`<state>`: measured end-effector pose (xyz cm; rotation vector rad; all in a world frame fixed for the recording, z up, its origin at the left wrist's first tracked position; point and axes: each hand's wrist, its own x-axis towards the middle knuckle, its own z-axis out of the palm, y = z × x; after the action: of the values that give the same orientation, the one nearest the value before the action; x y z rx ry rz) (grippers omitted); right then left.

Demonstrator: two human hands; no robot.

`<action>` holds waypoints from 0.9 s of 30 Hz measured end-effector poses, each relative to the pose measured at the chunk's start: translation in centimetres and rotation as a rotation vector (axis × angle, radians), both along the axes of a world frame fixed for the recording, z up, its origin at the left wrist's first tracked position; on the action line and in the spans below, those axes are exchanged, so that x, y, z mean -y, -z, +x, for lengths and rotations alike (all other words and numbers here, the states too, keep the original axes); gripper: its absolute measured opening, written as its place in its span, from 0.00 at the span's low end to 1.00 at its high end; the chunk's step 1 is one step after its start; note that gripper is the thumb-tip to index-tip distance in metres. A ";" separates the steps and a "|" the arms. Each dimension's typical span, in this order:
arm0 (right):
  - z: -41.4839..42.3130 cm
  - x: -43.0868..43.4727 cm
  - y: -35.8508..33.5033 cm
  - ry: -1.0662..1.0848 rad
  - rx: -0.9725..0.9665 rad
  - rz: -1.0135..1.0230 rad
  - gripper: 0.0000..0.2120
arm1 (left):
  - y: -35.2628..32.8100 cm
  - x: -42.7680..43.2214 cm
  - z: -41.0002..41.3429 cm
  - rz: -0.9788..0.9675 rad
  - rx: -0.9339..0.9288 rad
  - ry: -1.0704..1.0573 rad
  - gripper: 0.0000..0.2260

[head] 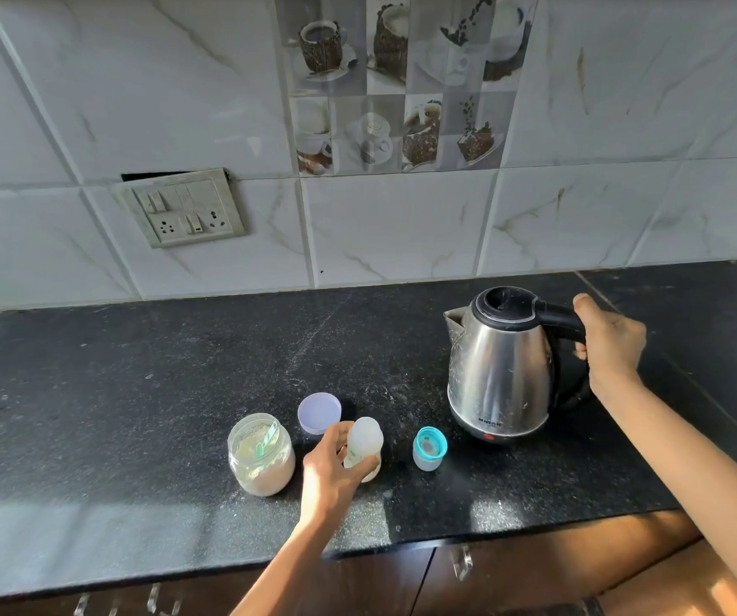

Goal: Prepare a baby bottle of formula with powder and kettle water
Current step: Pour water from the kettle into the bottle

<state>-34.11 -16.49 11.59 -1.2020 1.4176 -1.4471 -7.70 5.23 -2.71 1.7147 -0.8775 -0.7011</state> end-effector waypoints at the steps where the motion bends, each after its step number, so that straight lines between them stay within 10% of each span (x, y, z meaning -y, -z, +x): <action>1: 0.1 0.2 0.4 0.002 0.004 -0.007 0.19 | 0.1 0.0 0.0 0.000 -0.003 0.002 0.22; 27: 2.8 6.7 4.5 -0.048 0.038 0.035 0.25 | 1.0 1.1 -0.1 0.032 -0.008 -0.049 0.22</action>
<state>-31.36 -23.18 7.07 -1.1731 1.3737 -1.3991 -7.84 4.10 -3.74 1.7546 -0.8199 -0.6916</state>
